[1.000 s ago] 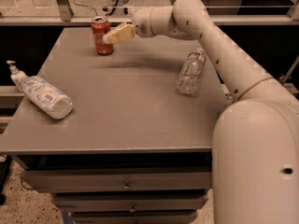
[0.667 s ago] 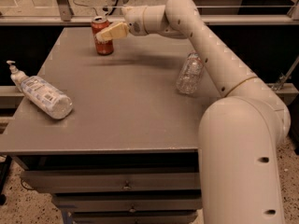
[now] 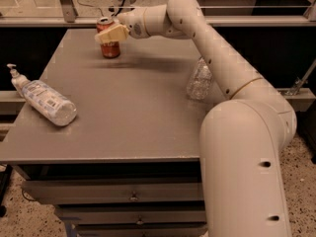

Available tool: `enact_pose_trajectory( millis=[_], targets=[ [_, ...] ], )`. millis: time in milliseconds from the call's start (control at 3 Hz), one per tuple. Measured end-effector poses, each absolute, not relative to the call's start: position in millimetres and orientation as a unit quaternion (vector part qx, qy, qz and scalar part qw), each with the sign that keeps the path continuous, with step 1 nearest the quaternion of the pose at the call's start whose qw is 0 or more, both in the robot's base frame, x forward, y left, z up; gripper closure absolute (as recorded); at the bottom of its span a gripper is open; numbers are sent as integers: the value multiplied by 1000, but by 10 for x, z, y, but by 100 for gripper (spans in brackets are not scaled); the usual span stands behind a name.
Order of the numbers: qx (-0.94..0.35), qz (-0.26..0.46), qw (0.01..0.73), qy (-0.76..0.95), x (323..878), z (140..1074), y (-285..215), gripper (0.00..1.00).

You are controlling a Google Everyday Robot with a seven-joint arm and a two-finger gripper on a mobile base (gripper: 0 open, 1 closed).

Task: Move coke can near water bottle

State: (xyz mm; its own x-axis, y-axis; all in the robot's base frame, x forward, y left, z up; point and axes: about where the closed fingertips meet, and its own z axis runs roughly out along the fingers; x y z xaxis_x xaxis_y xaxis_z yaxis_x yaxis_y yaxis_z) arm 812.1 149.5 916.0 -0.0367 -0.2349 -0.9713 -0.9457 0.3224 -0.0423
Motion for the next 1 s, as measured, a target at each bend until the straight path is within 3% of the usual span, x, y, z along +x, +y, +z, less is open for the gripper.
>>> enact_pose_trajectory(
  millis=[1000],
  targets=[
    [-463, 345, 510, 638, 8069, 9179, 1505, 88]
  ],
)
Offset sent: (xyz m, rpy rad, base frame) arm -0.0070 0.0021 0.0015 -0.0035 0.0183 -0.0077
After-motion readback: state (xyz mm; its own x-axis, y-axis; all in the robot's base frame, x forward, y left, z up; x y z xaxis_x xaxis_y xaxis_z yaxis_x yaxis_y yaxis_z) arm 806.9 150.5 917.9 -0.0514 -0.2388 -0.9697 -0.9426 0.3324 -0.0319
